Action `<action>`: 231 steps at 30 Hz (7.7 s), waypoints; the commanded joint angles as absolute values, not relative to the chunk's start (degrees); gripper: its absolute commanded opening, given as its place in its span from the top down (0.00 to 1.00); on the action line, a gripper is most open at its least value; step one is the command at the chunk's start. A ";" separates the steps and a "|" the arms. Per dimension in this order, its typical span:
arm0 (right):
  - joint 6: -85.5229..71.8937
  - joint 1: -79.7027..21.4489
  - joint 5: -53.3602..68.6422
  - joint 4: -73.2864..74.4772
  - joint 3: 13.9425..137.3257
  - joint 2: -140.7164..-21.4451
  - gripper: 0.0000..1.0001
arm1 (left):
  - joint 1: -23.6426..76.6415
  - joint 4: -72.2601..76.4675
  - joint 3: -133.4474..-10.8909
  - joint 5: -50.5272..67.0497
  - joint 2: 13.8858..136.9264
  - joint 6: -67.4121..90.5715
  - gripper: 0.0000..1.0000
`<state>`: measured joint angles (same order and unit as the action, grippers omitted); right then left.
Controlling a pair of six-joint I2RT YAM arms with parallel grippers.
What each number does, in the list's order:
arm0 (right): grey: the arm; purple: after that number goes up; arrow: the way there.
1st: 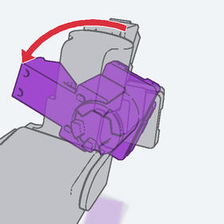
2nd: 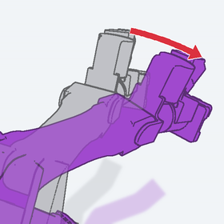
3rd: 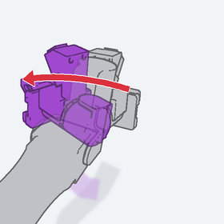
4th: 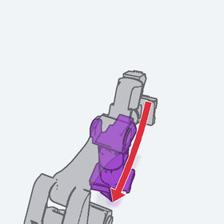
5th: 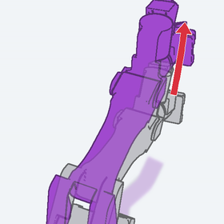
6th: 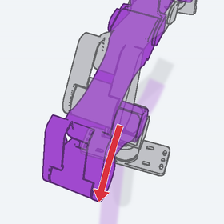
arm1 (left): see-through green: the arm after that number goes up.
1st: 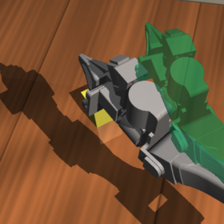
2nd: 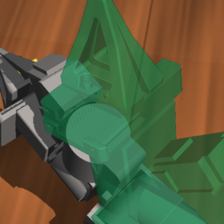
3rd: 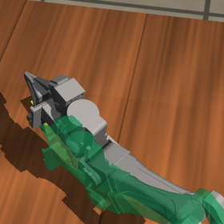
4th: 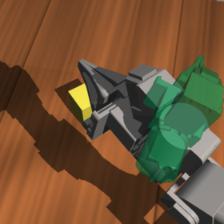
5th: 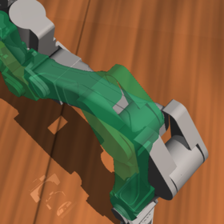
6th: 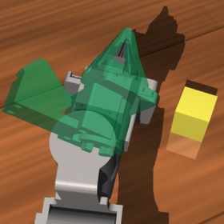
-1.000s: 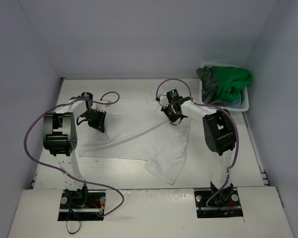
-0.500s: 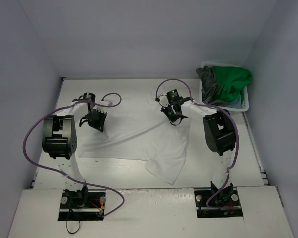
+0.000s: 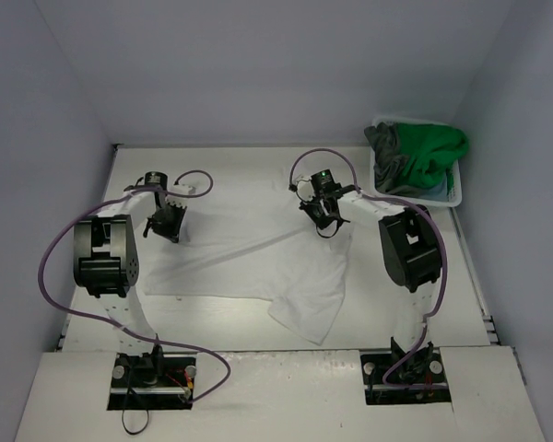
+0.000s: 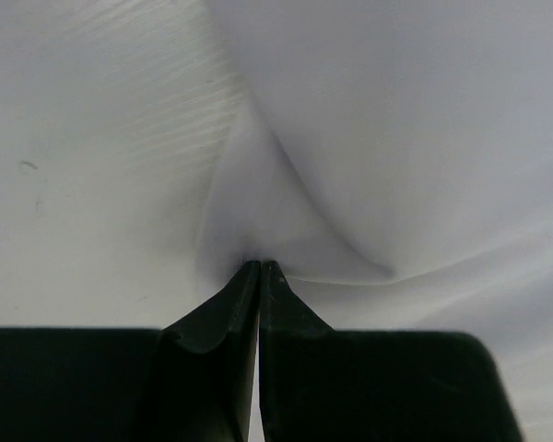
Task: Fold and stack the t-shirts
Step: Flatten out the tshirt
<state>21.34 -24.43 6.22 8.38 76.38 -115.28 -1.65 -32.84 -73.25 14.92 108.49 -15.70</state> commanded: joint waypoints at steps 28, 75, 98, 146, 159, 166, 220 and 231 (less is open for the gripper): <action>20.83 -26.10 4.48 21.62 76.02 -116.02 1.00 | -13.18 -46.67 -68.80 12.83 100.82 -16.44 1.00; 18.72 -27.69 6.42 22.94 84.99 -119.36 1.00 | -2.46 -31.47 -98.88 2.11 122.52 -7.91 0.66; 18.11 -27.25 7.38 22.32 83.67 -118.92 1.00 | -3.08 -33.75 -109.51 5.80 118.29 -3.34 0.65; 17.49 -27.25 9.49 21.18 82.44 -122.78 1.00 | -2.20 -11.08 -104.68 -2.99 123.57 -5.10 1.00; 17.14 -27.16 8.88 21.01 82.35 -123.75 1.00 | -0.53 -12.30 -114.52 -6.23 131.30 -7.12 0.72; 16.26 -26.98 6.77 20.74 82.35 -121.82 0.92 | -0.62 -13.36 -112.68 -11.24 127.80 -9.84 0.45; 23.47 -19.78 3.69 21.01 99.84 -135.53 0.99 | 2.64 -29.09 -63.37 11.25 84.11 -12.04 0.45; 22.15 -20.04 14.41 13.80 84.65 -103.12 0.54 | 2.64 -29.79 -61.62 15.90 72.08 -13.17 0.45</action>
<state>22.52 -19.79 9.96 16.62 85.54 -116.11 2.26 -30.44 -60.93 12.62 77.67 -12.60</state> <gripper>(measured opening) 0.444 0.547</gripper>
